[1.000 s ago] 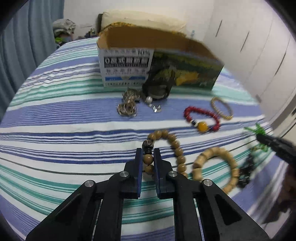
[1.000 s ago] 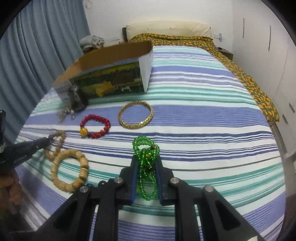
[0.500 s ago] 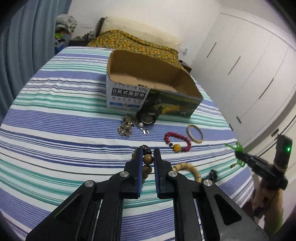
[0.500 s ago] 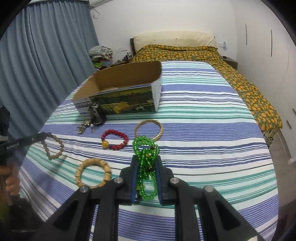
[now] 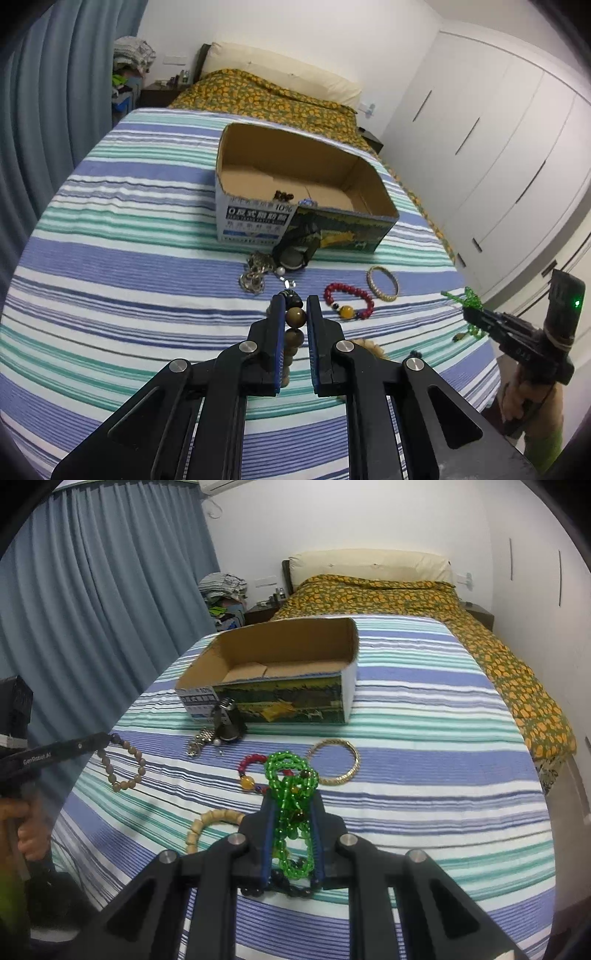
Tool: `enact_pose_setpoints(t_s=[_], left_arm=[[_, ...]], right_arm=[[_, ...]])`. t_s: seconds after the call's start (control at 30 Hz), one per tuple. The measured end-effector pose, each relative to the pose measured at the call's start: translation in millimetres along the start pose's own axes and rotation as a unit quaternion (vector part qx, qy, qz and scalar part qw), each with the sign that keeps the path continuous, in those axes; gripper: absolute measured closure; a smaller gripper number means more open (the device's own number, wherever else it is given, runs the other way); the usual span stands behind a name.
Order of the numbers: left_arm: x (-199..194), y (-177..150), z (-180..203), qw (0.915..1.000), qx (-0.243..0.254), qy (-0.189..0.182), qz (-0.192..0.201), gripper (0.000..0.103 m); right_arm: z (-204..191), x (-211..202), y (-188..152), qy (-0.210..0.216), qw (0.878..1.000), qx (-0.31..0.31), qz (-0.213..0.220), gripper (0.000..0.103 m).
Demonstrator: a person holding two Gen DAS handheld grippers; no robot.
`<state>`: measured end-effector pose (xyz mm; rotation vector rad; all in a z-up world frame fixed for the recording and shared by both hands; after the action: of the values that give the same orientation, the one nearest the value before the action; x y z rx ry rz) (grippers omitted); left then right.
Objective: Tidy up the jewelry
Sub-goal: 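Lift both bracelets over the box and release them inside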
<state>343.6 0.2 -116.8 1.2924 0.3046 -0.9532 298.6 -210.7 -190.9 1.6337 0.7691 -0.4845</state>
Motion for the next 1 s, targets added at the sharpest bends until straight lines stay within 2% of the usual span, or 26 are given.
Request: enact_pose_setpoints(t_s=[0.27, 0.73, 0.83, 1.0], left_arm=[[-11.1, 28.9, 4.7, 0.9995, 0.02, 0.016, 0.016, 0.093], [-3.2, 69.5, 10.3, 0.9957, 0.063, 0.062, 0.028, 0.093], [0.8, 79.3, 11.4, 0.9957, 0.067, 0.057, 0.027, 0.093], [10.4, 105.8, 12.5, 0.9977, 0.057, 0.029, 0.024, 0.093]], right_arm=[[-18.6, 1.7, 19.6, 0.015, 1.0, -0.015, 0.003, 0.086], [-36.1, 16.3, 49.6, 0.029, 0.999, -0.026, 0.002, 0.086], [-35.0, 19.8, 57.3, 0.028, 0.999, -0.027, 0.0, 0.086], [-34.8, 27.6, 79.2, 0.032, 0.999, -0.027, 0.002, 0.086]])
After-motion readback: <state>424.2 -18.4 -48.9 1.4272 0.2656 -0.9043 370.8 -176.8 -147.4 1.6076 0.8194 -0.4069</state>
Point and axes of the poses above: each gripper's, at about its wrist camera, not at the fingertips, and x roughly the way its jaws point, z to its right, y to its top, the point moved 8 cm from there along x, roughly the way its jaws point, and after that the axes turned 5 degrees about x, right-handed, at the moved point
